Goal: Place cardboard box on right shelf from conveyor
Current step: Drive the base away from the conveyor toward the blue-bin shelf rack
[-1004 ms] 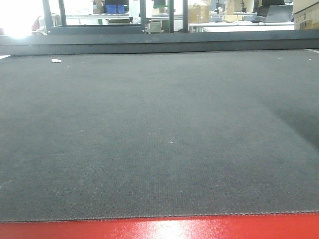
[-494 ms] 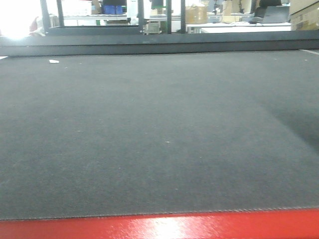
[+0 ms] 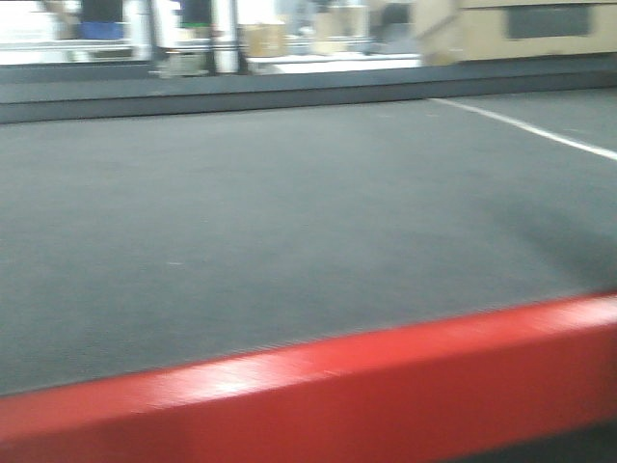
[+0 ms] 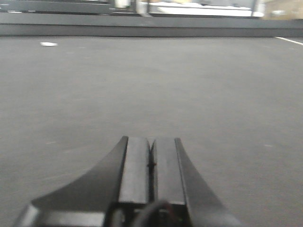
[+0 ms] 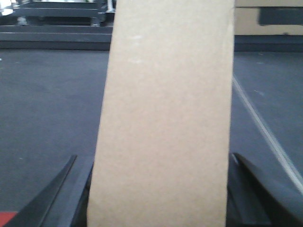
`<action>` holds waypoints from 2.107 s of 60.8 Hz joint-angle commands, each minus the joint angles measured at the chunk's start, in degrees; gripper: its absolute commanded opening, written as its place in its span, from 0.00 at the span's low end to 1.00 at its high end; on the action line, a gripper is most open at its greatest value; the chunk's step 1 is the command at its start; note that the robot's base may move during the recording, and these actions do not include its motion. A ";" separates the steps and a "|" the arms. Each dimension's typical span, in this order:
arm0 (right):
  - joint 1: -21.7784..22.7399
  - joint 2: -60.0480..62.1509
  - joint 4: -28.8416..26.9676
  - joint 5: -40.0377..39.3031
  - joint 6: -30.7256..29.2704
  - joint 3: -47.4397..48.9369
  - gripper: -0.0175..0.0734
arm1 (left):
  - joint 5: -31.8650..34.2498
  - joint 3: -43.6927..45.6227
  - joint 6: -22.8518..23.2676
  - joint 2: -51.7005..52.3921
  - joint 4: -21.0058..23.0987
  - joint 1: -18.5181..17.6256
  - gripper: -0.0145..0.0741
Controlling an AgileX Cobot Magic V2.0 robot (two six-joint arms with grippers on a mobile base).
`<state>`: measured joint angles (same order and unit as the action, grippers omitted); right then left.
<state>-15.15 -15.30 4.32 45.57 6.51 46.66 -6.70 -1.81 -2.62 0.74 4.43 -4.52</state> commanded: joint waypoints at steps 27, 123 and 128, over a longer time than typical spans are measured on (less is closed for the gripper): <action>0.33 -0.75 0.35 -5.53 -0.45 1.56 0.43 | 4.96 -0.54 -0.01 0.82 0.34 -0.06 0.03; 0.33 -0.75 0.35 -5.53 -0.45 1.56 0.43 | 4.96 -0.54 -0.01 0.82 0.34 2.61 0.03; 0.33 -0.75 0.35 -5.53 -0.45 1.56 0.43 | 4.96 -0.54 -0.01 0.82 0.34 2.61 0.03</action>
<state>-15.15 -15.07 4.32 45.66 6.41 46.66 -6.70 -1.81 -2.62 0.74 4.43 -1.74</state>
